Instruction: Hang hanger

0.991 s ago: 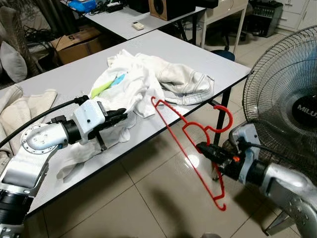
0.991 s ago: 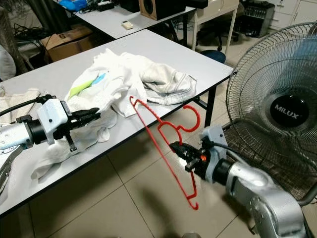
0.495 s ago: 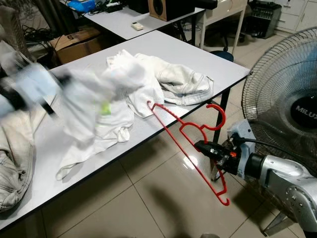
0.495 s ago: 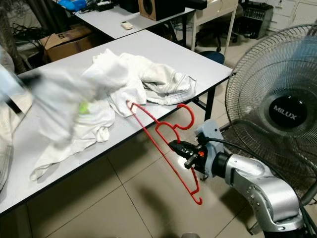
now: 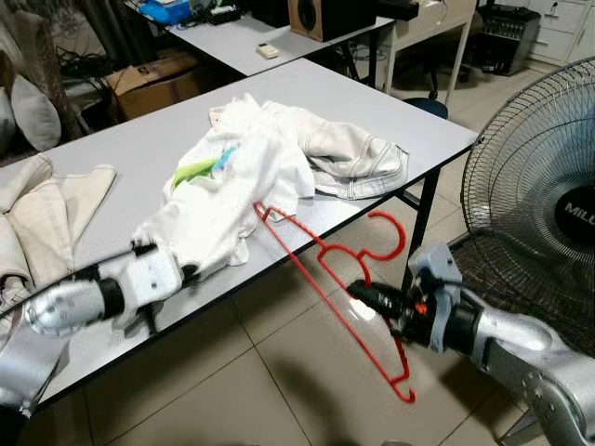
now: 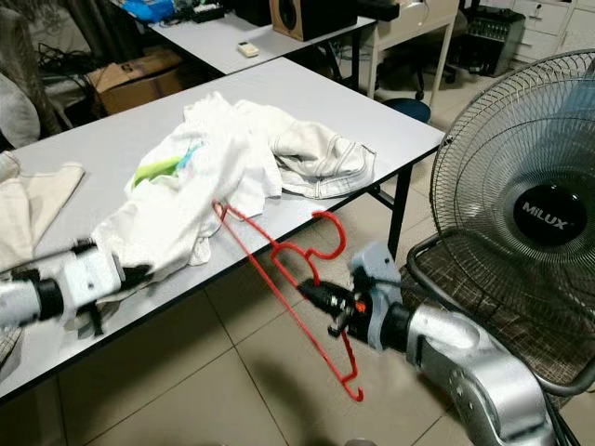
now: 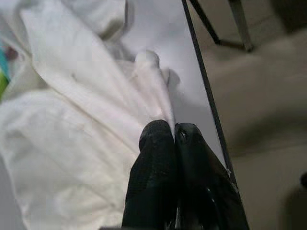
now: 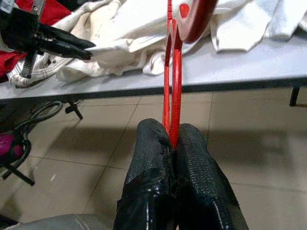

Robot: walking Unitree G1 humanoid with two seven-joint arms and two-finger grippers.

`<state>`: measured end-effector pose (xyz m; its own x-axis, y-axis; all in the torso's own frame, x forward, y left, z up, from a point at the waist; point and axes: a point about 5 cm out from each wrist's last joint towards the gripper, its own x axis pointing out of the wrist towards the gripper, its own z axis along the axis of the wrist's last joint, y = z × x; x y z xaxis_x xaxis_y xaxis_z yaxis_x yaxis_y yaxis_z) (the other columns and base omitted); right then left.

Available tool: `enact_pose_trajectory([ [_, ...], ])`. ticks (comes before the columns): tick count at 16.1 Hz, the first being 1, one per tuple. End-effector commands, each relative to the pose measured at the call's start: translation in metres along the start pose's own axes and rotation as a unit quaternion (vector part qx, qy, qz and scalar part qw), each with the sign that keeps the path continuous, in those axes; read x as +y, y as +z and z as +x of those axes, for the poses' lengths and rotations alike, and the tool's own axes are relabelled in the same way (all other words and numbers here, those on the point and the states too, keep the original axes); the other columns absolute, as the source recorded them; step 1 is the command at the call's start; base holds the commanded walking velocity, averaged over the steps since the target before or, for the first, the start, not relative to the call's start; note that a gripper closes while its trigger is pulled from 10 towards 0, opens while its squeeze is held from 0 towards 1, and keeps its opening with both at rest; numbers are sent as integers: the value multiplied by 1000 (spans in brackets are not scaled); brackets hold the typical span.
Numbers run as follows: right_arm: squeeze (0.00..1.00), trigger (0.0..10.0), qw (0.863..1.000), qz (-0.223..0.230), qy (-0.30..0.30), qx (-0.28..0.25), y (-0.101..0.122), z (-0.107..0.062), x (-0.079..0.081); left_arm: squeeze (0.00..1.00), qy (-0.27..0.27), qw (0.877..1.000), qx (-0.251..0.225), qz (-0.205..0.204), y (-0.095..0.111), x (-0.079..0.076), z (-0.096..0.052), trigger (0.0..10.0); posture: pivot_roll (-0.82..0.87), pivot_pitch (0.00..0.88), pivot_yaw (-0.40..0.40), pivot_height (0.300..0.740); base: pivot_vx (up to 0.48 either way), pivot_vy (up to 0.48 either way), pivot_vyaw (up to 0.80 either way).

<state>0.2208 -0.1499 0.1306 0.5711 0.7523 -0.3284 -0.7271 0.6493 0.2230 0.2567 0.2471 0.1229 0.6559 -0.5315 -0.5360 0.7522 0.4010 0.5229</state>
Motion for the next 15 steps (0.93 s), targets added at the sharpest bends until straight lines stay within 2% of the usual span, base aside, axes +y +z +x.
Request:
enact_pose_trajectory([
  [1, 0, 10000, 1000, -8, -3, -9, 3, -1, 2, 361, 21, 1000, -2, -11, 1, 9, -4, 10000, -210, 0, 141, 740, 0, 0, 0],
  [2, 0, 10000, 1000, -9, -14, -5, 1, -4, 1, 1000, 39, 997, -43, -40, 11, 15, -5, 10000, -210, 0, 141, 740, 0, 0, 0],
  [3, 0, 10000, 999, -11, -31, -3, -2, -7, -1, 1000, 36, 994, -79, -63, 20, 15, -4, 10000, -209, 0, 140, 740, 0, 0, 0],
  [4, 0, 10000, 999, -12, -39, -4, -3, -8, -2, 1000, 29, 993, -88, -69, 23, 13, -4, 10000, -209, 0, 141, 740, 0, 0, 0],
  [6, 0, 10000, 998, -9, -63, -22, -1, -11, -2, 1000, 17, 985, -128, -116, 32, 4, 0, 10000, -218, 0, 143, 740, 0, 0, 0],
  [7, 0, 10000, 995, -13, -88, -43, 5, -13, -1, 1000, 39, 968, -177, -176, 42, -2, 7, 10000, -221, 0, 141, 740, 0, 0, 0],
  [8, 0, 10000, 994, -15, -98, -47, 6, -14, -1, 1000, 45, 963, -185, -193, 44, -5, 11, 10000, -223, 0, 139, 740, 0, 0, 0],
  [9, 0, 10000, 992, -19, -113, -50, 7, -15, -2, 1000, 53, 960, -178, -210, 46, -12, 20, 10000, -226, 0, 131, 740, 0, 0, 0],
  [11, 0, 10000, 985, -15, -160, -68, 9, -15, -9, 1000, 57, 969, -121, -206, 47, -26, 50, 10000, -232, 0, 128, 740, 0, 0, 0],
  [13, 0, 10000, 982, -25, -178, -64, 9, -14, -11, 1000, 90, 970, -99, -203, 53, -30, 75, 10000, -237, 0, 124, 740, 0, 0, 0],
  [14, 0, 10000, 982, -32, -179, -57, 7, -14, -9, 0, 97, 972, -86, -198, 55, -35, 86, 10000, -242, 0, 128, 740, 0, 0, 0],
  [15, 0, 10000, 981, -35, -181, -57, 7, -14, -8, 0, 111, 968, -86, -206, 56, -35, 90, 10000, -245, 0, 129, 740, 0, 0, 0],
])
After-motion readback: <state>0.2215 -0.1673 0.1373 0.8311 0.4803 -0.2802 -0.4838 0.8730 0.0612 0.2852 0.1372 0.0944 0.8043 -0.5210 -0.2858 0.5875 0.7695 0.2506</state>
